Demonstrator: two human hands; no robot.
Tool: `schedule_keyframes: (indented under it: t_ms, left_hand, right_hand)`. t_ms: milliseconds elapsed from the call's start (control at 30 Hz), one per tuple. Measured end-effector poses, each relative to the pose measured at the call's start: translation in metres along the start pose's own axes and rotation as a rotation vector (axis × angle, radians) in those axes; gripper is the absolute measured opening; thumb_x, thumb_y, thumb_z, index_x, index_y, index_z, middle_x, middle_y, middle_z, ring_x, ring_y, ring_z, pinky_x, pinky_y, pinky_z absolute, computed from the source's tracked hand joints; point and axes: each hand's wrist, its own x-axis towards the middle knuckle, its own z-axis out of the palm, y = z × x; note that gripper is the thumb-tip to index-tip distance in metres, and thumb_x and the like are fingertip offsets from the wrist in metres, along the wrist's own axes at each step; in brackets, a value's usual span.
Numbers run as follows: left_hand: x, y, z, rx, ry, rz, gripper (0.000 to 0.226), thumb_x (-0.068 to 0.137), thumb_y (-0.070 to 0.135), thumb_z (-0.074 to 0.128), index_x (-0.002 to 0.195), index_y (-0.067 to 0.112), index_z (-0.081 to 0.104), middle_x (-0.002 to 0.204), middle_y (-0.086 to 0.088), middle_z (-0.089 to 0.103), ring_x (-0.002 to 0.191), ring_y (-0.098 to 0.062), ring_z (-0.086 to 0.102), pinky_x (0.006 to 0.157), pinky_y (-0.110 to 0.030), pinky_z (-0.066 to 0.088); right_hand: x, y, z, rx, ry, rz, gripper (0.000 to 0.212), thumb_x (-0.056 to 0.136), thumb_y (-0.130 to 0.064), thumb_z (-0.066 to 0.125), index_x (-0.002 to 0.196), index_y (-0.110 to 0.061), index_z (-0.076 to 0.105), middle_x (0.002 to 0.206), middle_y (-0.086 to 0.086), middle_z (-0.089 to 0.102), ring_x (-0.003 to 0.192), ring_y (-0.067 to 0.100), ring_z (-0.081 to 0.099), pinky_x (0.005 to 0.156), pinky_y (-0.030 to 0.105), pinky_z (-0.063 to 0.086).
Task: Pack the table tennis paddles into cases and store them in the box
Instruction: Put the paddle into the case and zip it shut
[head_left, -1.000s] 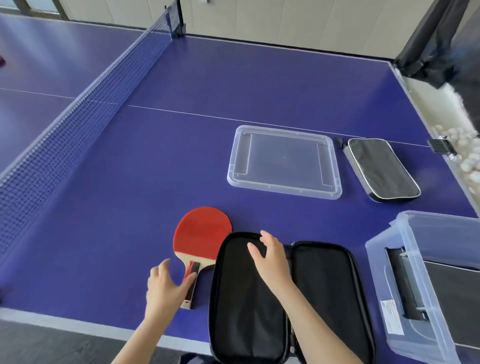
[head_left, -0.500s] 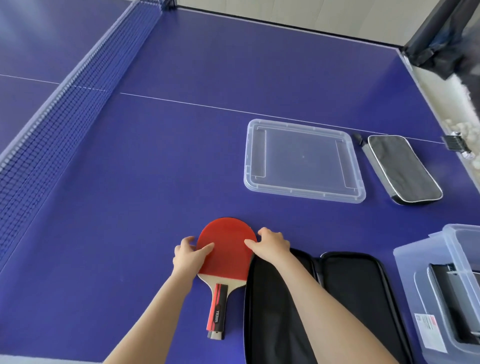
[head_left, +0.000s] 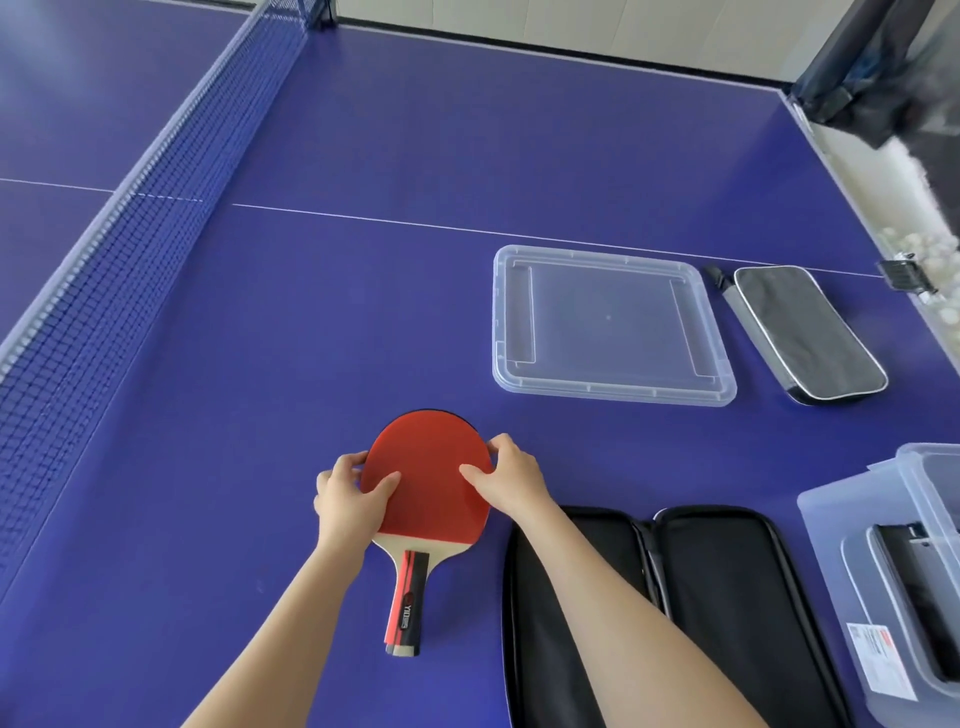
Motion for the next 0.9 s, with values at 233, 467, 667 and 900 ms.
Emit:
schedule_keyframes:
  t_ms: [233, 467, 667, 900]
  left_hand:
    - [-0.016, 0.019, -0.037, -0.173, 0.034, 0.044, 0.043, 0.082, 0.027, 0.073, 0.12, 0.026, 0.052, 0.124, -0.004, 0.05, 0.103, -0.026, 0.059, 0.073, -0.035, 0.049]
    - [-0.06, 0.039, -0.027, -0.245, -0.083, 0.078, 0.041, 0.082, 0.024, 0.074, 0.116, 0.024, 0.051, 0.114, -0.003, 0.052, 0.102, -0.029, 0.061, 0.077, -0.041, 0.052]
    - [-0.106, 0.041, 0.042, -0.183, -0.216, 0.094, 0.038, 0.08, 0.03, 0.074, 0.11, 0.029, 0.05, 0.118, -0.006, 0.05, 0.1, -0.026, 0.061, 0.081, -0.043, 0.053]
    - [-0.174, 0.031, 0.15, -0.105, -0.307, 0.038, 0.04, 0.08, 0.03, 0.074, 0.111, 0.022, 0.049, 0.117, -0.007, 0.05, 0.097, -0.023, 0.06, 0.088, -0.046, 0.053]
  right_hand:
    - [-0.019, -0.025, 0.004, 0.348, 0.104, -0.106, 0.049, 0.083, -0.043, 0.066, 0.125, -0.024, 0.047, 0.119, 0.007, 0.053, 0.102, 0.019, 0.058, 0.083, 0.034, 0.055]
    - [-0.063, 0.003, -0.024, 0.546, 0.187, -0.081, 0.047, 0.082, -0.041, 0.07, 0.122, -0.026, 0.051, 0.109, 0.007, 0.058, 0.097, 0.016, 0.06, 0.074, 0.025, 0.054]
    - [-0.107, 0.074, -0.065, 0.67, 0.326, 0.016, 0.042, 0.081, -0.038, 0.071, 0.118, -0.026, 0.056, 0.099, 0.005, 0.065, 0.091, 0.016, 0.065, 0.074, 0.028, 0.055]
    - [-0.137, 0.176, -0.115, 0.674, 0.469, 0.165, 0.037, 0.08, -0.031, 0.075, 0.11, -0.015, 0.06, 0.102, -0.001, 0.064, 0.087, 0.009, 0.061, 0.068, 0.019, 0.047]
